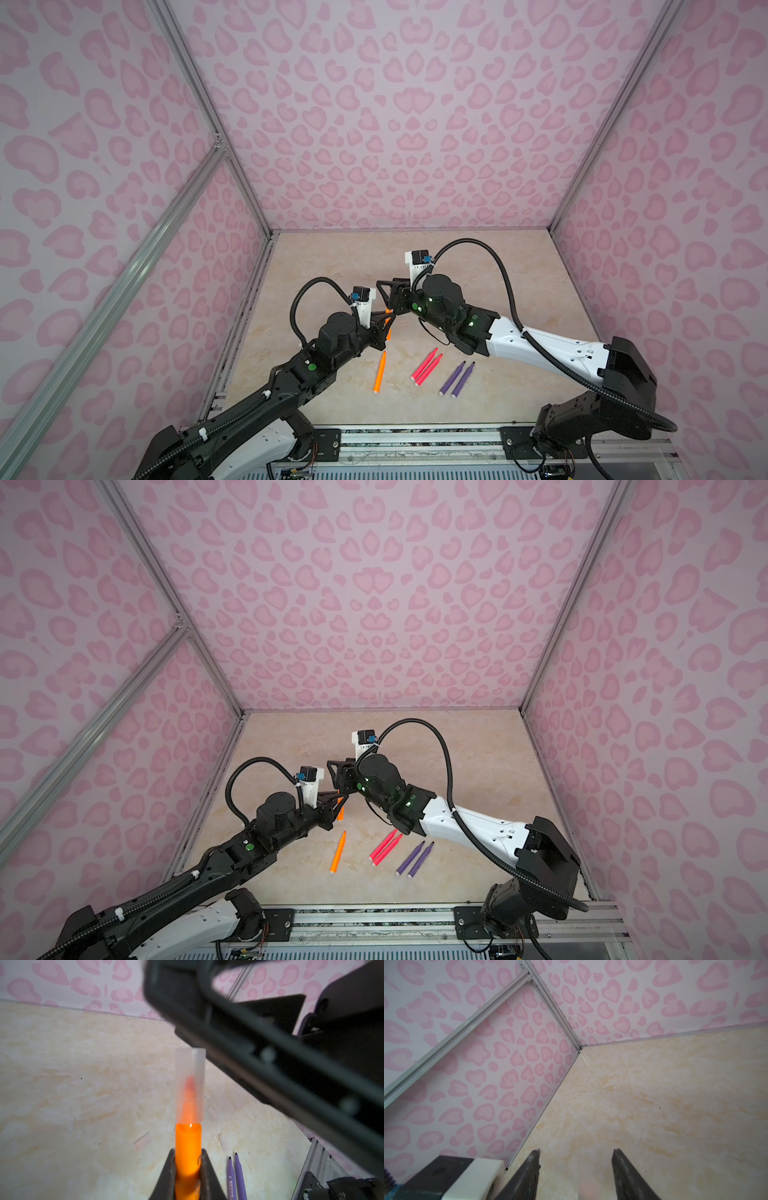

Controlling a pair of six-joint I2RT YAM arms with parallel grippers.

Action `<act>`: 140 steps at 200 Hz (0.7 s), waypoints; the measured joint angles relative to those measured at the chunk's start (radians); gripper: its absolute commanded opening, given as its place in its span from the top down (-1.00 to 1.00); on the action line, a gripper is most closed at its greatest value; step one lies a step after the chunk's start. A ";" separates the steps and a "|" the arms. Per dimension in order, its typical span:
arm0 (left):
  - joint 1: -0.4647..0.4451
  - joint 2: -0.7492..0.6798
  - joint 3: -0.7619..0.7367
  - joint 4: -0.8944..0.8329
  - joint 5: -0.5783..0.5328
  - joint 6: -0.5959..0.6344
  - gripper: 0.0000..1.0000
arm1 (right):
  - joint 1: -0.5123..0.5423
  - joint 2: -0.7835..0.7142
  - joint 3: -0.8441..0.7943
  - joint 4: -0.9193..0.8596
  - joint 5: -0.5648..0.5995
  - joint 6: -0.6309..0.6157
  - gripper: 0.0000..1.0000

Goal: Insert the pens into the pen caps

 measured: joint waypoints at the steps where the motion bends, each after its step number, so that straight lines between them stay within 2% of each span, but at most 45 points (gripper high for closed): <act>1: 0.000 0.000 0.000 0.000 0.000 0.000 0.92 | 0.000 0.001 0.002 -0.004 -0.001 0.000 -0.04; 34: -0.001 0.000 0.001 0.000 0.000 0.000 0.92 | 0.000 0.014 0.029 -0.043 -0.001 -0.003 0.15; 85: -0.001 0.000 0.001 0.000 0.003 0.000 0.92 | -0.002 0.018 0.031 -0.065 -0.005 -0.002 0.20; 97: -0.001 0.000 0.001 0.000 0.003 0.000 0.92 | -0.002 0.020 0.033 -0.066 -0.008 -0.002 0.32; 112: -0.001 0.000 0.001 0.000 0.002 0.000 0.92 | -0.002 0.022 0.034 -0.068 -0.008 0.000 0.57; 140: -0.001 0.000 0.003 0.001 0.002 0.000 0.92 | -0.007 0.022 0.034 -0.071 -0.005 0.000 0.84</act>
